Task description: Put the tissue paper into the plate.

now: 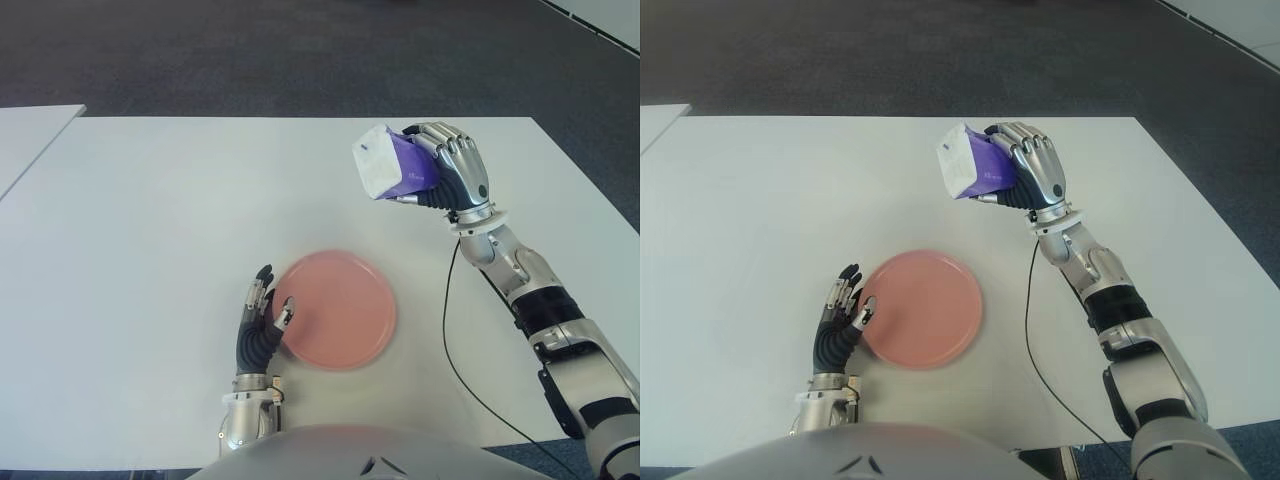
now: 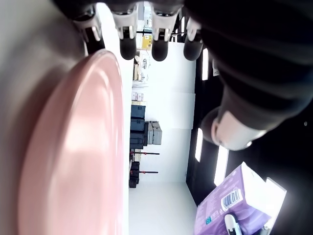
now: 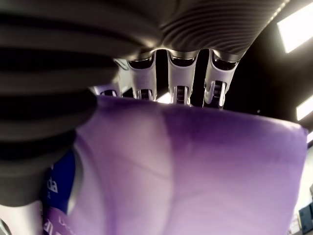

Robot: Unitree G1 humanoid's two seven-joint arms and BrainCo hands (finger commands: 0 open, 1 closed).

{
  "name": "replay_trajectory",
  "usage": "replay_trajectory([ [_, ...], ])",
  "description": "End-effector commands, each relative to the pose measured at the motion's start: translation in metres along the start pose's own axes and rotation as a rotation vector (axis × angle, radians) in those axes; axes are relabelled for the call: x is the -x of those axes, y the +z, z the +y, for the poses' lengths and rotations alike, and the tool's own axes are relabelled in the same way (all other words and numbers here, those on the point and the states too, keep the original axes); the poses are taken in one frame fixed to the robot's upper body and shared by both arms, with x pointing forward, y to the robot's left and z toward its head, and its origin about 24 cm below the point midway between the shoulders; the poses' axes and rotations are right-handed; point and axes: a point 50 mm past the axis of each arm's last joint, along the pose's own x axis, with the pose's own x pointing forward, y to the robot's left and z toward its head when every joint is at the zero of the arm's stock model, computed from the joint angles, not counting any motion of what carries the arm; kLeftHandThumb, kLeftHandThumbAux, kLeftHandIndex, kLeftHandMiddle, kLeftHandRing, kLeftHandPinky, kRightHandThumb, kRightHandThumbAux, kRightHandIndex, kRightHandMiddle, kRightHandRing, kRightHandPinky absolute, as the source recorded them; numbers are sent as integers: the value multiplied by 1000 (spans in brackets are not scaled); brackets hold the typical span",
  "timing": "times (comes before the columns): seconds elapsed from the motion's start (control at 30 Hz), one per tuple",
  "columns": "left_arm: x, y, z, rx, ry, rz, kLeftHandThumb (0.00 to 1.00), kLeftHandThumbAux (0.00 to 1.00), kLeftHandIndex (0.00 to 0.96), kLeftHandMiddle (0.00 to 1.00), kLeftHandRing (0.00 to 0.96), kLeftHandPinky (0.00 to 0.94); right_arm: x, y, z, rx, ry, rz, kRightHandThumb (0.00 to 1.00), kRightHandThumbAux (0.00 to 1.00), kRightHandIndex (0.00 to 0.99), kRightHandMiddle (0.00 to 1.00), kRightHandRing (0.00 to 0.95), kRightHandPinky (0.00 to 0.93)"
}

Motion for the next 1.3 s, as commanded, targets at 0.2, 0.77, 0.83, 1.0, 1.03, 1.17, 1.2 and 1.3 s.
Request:
replay_trajectory([
  [0.2, 7, -22, 1, -13, 28, 149, 81, 668, 44, 39, 32, 52, 6, 39, -1, -103, -1, -119, 707, 718, 438, 892, 884, 868],
  [0.77, 7, -22, -1, -1, 49, 152, 107, 664, 48, 42, 34, 51, 23, 80, 1, -347, 36, -273, 715, 716, 439, 895, 873, 864],
  [0.83, 6, -22, -1, 0, 49, 151, 107, 666, 50, 43, 34, 52, 25, 82, 3, -359, 41, -280, 714, 717, 439, 893, 868, 856],
  [1.0, 6, -22, -3, 12, 55, 151, 105, 661, 55, 45, 38, 70, 30, 88, 7, -342, 52, -310, 711, 718, 439, 888, 861, 850],
  [1.03, 6, -21, -3, 13, 55, 149, 105, 661, 57, 46, 40, 74, 30, 88, 8, -337, 54, -314, 710, 719, 439, 889, 861, 851],
  [1.17, 5, -20, -4, 18, 47, 133, 109, 663, 63, 47, 43, 77, 35, 92, 14, -326, 76, -330, 710, 718, 438, 897, 865, 859],
  [1.2, 5, -20, -4, 21, 46, 131, 110, 665, 66, 48, 43, 77, 37, 93, 18, -325, 86, -332, 710, 718, 438, 900, 867, 862],
  [1.3, 4, -19, -5, 25, 44, 128, 112, 673, 76, 52, 45, 75, 39, 93, 24, -320, 103, -337, 711, 718, 438, 903, 871, 868],
])
